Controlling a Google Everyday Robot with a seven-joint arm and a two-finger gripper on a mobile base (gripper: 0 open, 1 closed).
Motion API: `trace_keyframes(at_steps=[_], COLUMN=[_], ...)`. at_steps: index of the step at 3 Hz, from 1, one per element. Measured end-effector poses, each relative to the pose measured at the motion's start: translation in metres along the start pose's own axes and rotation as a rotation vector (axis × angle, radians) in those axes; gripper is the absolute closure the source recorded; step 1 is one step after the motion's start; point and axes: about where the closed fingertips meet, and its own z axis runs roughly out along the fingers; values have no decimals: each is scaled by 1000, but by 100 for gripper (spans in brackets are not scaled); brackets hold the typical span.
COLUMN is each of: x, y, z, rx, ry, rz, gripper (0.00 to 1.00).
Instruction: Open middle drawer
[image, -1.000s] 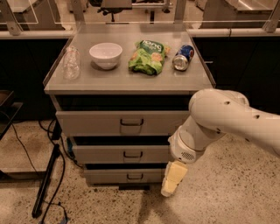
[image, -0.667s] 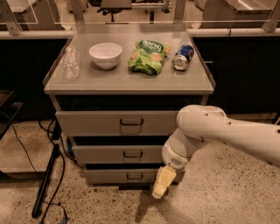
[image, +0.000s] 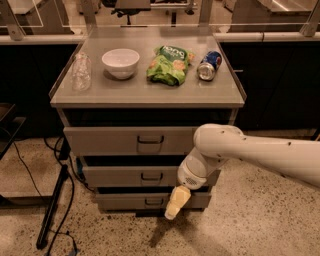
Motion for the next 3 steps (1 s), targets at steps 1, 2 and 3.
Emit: trace_keyframes(at_steps=[1,2,3], x=[0,1,-5], y=[1,3,-15], z=[0,21,43], rx=[0,-2,10], ry=[2,18,8], rz=[-6,-6,7], gripper=[0,0,0])
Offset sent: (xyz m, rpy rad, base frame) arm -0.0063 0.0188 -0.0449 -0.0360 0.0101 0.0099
